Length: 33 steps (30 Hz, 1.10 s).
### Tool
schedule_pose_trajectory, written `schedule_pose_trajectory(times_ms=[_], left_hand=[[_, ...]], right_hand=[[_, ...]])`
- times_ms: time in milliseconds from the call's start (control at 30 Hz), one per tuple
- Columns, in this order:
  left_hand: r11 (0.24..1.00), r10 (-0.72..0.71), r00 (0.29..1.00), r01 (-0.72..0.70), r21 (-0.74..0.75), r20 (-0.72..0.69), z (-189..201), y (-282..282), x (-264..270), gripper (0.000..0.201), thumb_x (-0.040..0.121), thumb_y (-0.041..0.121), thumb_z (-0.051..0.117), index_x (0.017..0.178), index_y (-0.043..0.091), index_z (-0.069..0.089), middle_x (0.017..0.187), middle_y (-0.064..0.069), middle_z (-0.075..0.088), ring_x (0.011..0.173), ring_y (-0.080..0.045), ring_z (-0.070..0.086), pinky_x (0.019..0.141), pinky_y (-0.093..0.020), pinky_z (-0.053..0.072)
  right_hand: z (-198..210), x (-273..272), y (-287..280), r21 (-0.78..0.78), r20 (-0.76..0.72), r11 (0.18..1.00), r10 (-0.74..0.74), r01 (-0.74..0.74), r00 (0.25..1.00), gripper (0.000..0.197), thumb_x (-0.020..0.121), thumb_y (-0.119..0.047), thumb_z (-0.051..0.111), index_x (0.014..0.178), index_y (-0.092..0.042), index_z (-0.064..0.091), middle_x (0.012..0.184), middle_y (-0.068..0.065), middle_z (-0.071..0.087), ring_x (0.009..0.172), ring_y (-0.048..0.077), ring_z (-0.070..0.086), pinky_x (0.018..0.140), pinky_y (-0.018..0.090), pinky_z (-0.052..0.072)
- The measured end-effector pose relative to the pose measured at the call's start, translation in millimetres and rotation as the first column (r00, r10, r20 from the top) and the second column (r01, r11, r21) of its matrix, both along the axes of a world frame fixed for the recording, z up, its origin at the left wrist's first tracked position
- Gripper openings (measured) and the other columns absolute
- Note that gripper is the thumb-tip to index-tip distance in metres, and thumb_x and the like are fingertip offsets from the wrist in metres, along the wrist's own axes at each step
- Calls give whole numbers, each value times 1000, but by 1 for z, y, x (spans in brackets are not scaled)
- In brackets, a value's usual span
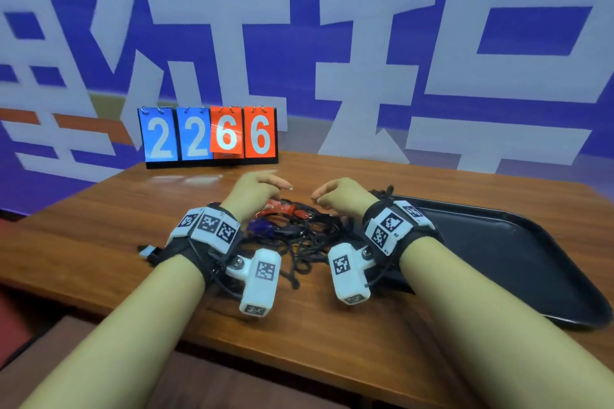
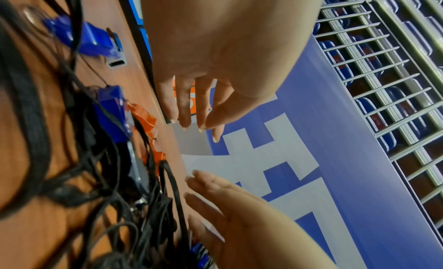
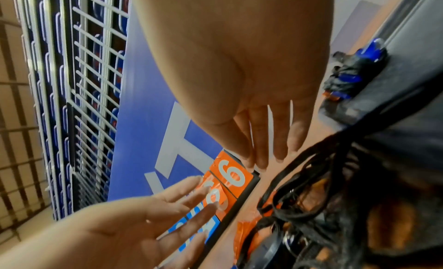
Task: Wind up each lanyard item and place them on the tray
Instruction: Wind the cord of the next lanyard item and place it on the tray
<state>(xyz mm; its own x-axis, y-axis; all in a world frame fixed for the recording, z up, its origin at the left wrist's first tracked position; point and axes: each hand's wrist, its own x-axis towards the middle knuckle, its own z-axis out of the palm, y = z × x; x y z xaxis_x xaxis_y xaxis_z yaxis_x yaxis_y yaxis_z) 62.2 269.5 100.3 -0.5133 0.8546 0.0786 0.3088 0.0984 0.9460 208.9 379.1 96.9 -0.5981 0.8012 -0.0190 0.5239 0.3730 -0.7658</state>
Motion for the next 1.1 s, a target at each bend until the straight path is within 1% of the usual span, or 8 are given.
schedule_pose_trajectory(times_ms=[200, 333, 500, 600, 667, 833, 933, 1100], left_hand=[[999, 43, 999, -43, 9, 25, -11, -4, -20, 33, 87, -10, 50, 84, 14, 73, 109, -11, 69, 95, -24, 62, 89, -41, 54], [999, 40, 997, -40, 3, 71, -18, -2, -28, 35, 87, -11, 49, 82, 14, 72, 103, -4, 68, 98, -16, 62, 77, -25, 53], [999, 39, 995, -38, -10, 93, -23, -3, -32, 32, 86, -10, 50, 83, 14, 72, 100, -3, 69, 98, -16, 62, 77, -26, 52], [998, 58, 994, -59, 5, 97, -25, -3, -35, 31, 86, -10, 50, 83, 13, 72, 107, -8, 69, 100, -20, 63, 76, -26, 54], [997, 64, 991, -68, 26, 114, -23, -4, -34, 28, 89, -8, 50, 85, 12, 70, 108, -9, 68, 94, -17, 63, 69, -23, 54], [995, 12, 994, -23, 97, 112, -10, -6, -19, 18, 98, 15, 57, 115, 10, 62, 113, -3, 66, 95, -11, 65, 66, -18, 50], [981, -33, 999, 24, 195, 41, 4, -7, -6, 33, 96, 22, 62, 128, 16, 58, 121, 0, 65, 111, -12, 62, 79, -23, 48], [946, -82, 991, 112, 304, -111, 27, -8, 20, 22, 94, 23, 65, 115, 21, 70, 108, 4, 73, 106, -7, 65, 94, -30, 51]], right_hand=[[-5, -47, -3, 191, 228, 974, 73, -118, 971, 29, 100, -16, 49, 122, -14, 68, 133, 3, 62, 120, 22, 57, 97, 27, 41], [-16, -64, -1, 242, 363, 964, 18, -113, 932, 30, 95, -27, 60, 116, -8, 70, 119, 9, 69, 110, 26, 63, 93, 33, 50], [-22, -72, 4, 210, 377, 976, -32, -52, 926, 29, 81, -28, 78, 101, -8, 74, 103, 7, 73, 98, 23, 67, 84, 31, 55], [-19, -66, 4, 157, 192, 988, -43, 13, 980, 7, 79, -14, 78, 86, -16, 74, 89, -1, 71, 86, 15, 64, 74, 26, 53], [-17, -59, 3, 105, -25, 994, -38, 41, 999, 12, 78, -9, 78, 79, -19, 71, 86, -2, 71, 78, 13, 63, 70, 25, 52], [7, -38, -7, 90, -548, 996, 58, -11, 835, 20, 81, -12, 78, 99, -15, 70, 98, 1, 73, 90, 11, 68, 77, 16, 53], [27, -26, -16, 84, -622, 993, 120, -86, 774, 23, 85, -12, 74, 106, -8, 69, 101, 2, 71, 89, 3, 65, 73, 6, 48], [45, -6, -20, 79, -635, 986, 165, -149, 754, 22, 85, -16, 74, 105, -8, 70, 105, 5, 72, 95, 8, 66, 79, 15, 51]])
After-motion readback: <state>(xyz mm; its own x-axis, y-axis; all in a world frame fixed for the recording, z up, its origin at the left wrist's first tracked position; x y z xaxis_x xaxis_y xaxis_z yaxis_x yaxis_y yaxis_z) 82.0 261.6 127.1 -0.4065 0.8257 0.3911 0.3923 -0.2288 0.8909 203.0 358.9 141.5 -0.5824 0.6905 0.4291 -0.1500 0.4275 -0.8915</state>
